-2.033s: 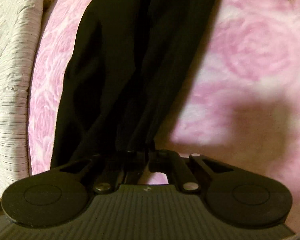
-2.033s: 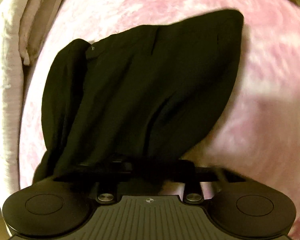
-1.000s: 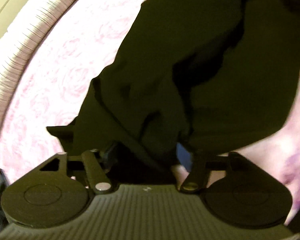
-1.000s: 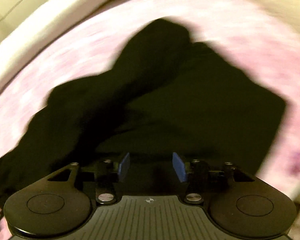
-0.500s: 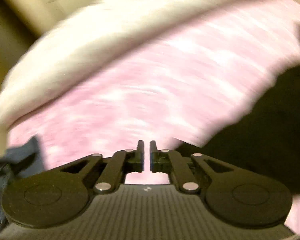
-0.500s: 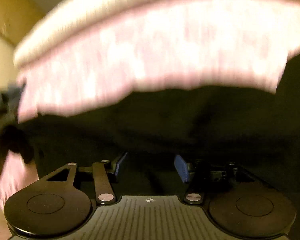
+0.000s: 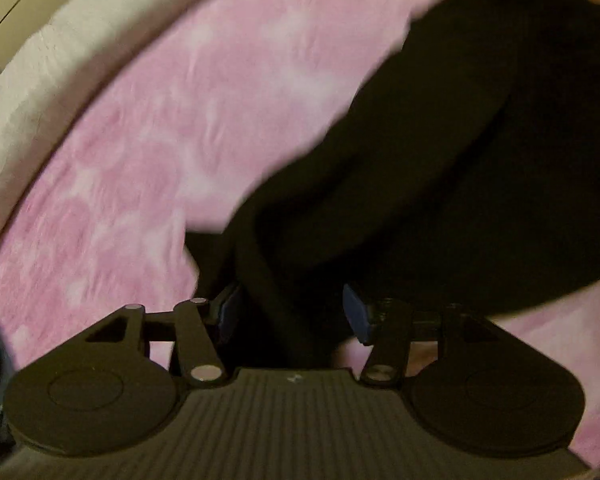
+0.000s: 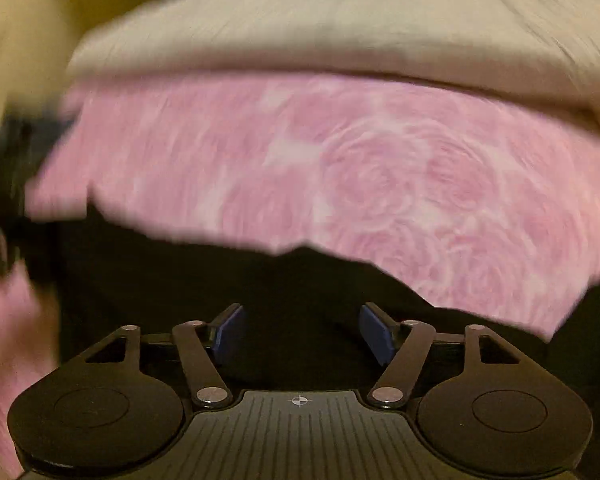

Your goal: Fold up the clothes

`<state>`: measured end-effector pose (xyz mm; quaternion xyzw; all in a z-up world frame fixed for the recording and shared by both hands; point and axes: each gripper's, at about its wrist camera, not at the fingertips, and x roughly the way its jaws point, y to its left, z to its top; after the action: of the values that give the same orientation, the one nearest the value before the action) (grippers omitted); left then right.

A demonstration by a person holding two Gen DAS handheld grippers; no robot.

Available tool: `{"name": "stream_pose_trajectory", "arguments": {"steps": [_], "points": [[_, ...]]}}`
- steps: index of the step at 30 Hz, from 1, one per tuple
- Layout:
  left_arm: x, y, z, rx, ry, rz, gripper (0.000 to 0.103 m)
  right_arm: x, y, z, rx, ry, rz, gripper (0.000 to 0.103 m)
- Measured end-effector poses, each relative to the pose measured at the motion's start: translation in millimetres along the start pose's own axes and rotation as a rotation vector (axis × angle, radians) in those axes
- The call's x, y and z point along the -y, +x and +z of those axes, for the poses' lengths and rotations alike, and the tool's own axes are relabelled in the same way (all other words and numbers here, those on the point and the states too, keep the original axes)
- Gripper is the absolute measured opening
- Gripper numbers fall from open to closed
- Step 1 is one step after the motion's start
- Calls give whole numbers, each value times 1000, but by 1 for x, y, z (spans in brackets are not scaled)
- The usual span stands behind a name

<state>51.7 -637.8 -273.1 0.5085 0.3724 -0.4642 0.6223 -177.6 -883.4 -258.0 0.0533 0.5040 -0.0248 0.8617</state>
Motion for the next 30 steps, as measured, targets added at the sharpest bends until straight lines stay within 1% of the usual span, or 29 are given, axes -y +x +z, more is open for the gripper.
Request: {"name": "stream_pose_trajectory", "arguments": {"steps": [1,2,4,6,8,9,10,11,12,13,14,16,19,20,21,22,23,24,25,26,27,28,30], "points": [[1,8,-3,-35,4,-3,11,-6,10,-5,-31,-93,-27,70],[-1,7,-8,-43,0,-22,4,-9,17,-11,-61,-177,-58,70],[-7,-5,-15,-31,-12,-70,2,-13,28,-20,-122,-337,-131,70],[-21,-25,-19,-7,-15,-99,1,-8,36,-31,-175,-465,-170,71],[-43,-47,-20,26,-13,-104,1,4,42,-45,-214,-572,-181,71],[-54,-59,-21,42,-13,-107,2,9,43,-48,-228,-606,-177,71],[-65,-70,-21,58,-12,-109,2,13,43,-51,-242,-627,-164,71],[-76,-81,-22,75,-12,-112,2,17,44,-52,-261,-629,-132,70],[-89,-91,-21,86,-10,-105,3,23,43,-52,-286,-614,-83,42],[-101,-96,-18,93,-12,-93,3,27,42,-46,-302,-598,-44,6],[-111,-100,-15,98,-17,-81,3,31,39,-36,-311,-581,-14,6],[-132,-106,-6,104,-29,-45,3,35,28,-10,-286,-546,7,6],[-170,-89,12,97,-85,-21,4,46,18,36,-206,-532,-31,6],[-181,-78,18,97,-113,4,8,51,18,52,-180,-532,-50,6],[-191,-66,24,95,-146,33,9,55,23,67,-156,-544,-82,7],[-199,-55,30,90,-179,69,15,59,31,81,-132,-567,-124,13],[-202,-44,36,71,-195,131,24,63,39,93,-107,-577,-172,20],[-202,-33,42,46,-204,205,29,66,46,101,-80,-576,-226,40],[-202,-22,48,20,-212,278,34,69,54,109,-53,-574,-280,50],[-199,-17,51,4,-209,322,33,73,58,118,-27,-541,-307,56],[-193,-15,50,6,-203,323,33,77,55,125,0,-475,-304,57],[-185,-14,47,17,-203,295,34,82,49,129,29,-401,-289,59],[-168,-14,37,34,-211,227,40,86,38,120,48,-299,-263,62]]}}
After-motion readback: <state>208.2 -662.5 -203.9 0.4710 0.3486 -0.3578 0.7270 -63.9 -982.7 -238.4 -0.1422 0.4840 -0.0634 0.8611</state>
